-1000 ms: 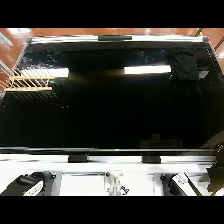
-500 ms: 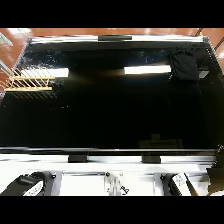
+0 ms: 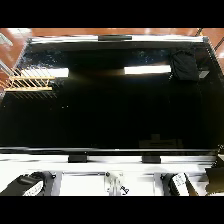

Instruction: Fold the shirts.

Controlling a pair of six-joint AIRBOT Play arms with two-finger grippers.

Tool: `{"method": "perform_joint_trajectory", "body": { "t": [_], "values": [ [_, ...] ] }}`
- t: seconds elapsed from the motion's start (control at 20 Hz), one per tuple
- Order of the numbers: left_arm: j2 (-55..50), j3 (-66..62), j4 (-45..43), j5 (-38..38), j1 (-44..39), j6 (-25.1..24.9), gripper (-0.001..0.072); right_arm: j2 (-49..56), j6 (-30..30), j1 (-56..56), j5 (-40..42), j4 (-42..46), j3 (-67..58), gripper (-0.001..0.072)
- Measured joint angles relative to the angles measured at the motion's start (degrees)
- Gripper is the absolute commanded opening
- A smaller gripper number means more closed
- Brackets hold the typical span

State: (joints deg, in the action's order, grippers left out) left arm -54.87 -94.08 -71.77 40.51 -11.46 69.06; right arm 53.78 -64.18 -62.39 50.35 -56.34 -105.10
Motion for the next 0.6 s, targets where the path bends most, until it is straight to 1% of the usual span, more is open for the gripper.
{"method": "perform_joint_trajectory", "body": {
  "t": [0.3,0.45,0.5,0.55,0.6],
  "values": [
    [-1.5,0.0,-0.1,0.0,0.0,0.0,0.037,0.0,4.0,0.0,6.0,7.0,0.0,0.0063],
    [-1.8,0.0,-0.1,0.0,0.0,0.0,0.0369,0.0,7.3,0.0,10.1,10.2,0.0,0.007],
    [-1.8,0.0,-0.1,0.0,0.0,0.1,0.037,-0.1,8.2,0.0,10.9,10.9,0.0,0.0128],
    [-1.9,0.0,-0.1,0.0,0.0,0.1,0.037,-0.1,9.0,0.0,11.5,11.3,0.0,0.0344],
    [-1.9,0.0,-0.1,0.0,0.0,0.1,0.037,-0.1,9.9,0.0,13.6,11.1,0.0,0.0518]
  ]
}}
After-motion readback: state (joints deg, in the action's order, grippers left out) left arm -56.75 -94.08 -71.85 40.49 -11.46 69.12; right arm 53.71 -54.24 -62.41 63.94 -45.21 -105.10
